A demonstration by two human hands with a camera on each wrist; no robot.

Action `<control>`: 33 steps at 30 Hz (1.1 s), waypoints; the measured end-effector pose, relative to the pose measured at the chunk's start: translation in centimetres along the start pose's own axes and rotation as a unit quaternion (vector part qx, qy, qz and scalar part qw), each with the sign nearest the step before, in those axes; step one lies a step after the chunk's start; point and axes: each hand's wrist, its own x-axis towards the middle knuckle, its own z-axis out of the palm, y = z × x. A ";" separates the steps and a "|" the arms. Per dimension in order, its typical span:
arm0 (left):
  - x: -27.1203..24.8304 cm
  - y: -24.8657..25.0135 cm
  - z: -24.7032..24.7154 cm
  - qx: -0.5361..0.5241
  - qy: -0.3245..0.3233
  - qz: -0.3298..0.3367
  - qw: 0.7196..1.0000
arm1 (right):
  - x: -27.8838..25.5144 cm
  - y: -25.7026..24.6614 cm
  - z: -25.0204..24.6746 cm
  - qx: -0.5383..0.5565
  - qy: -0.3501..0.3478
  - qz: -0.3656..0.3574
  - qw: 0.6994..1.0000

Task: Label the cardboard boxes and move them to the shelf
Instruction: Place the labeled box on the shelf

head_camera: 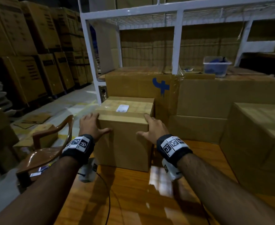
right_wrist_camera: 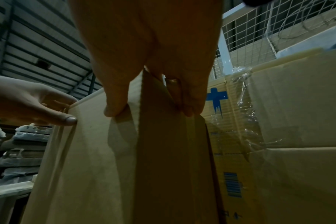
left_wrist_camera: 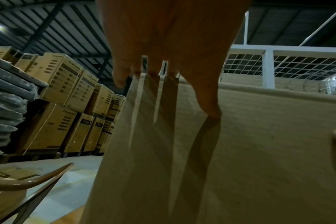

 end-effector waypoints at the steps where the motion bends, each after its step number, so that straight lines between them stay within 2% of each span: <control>1: 0.0 -0.3 0.2 0.005 0.005 0.005 1.000 | 0.2 0.1 0.3 0.009 0.006 -0.001 1.000; 4: 0.5 -1.2 0.3 -0.012 0.010 0.012 1.000 | 0.6 0.4 1.0 0.030 0.023 -0.010 0.999; 8: 1.3 -1.6 0.4 -0.094 -0.014 0.002 0.995 | 0.9 0.7 1.3 0.060 0.040 -0.026 0.997; 20: 1.7 -1.7 0.0 -0.103 -0.019 -0.018 0.994 | -0.2 0.4 1.0 0.092 0.052 -0.011 0.994; 29: -1.8 0.3 -0.7 -0.099 -0.020 -0.012 0.995 | -2.8 1.5 -0.7 0.096 0.094 -0.007 0.991; 33: -4.3 1.5 -0.8 -0.130 -0.021 -0.011 0.991 | -4.9 2.8 -1.8 0.096 0.104 -0.022 0.990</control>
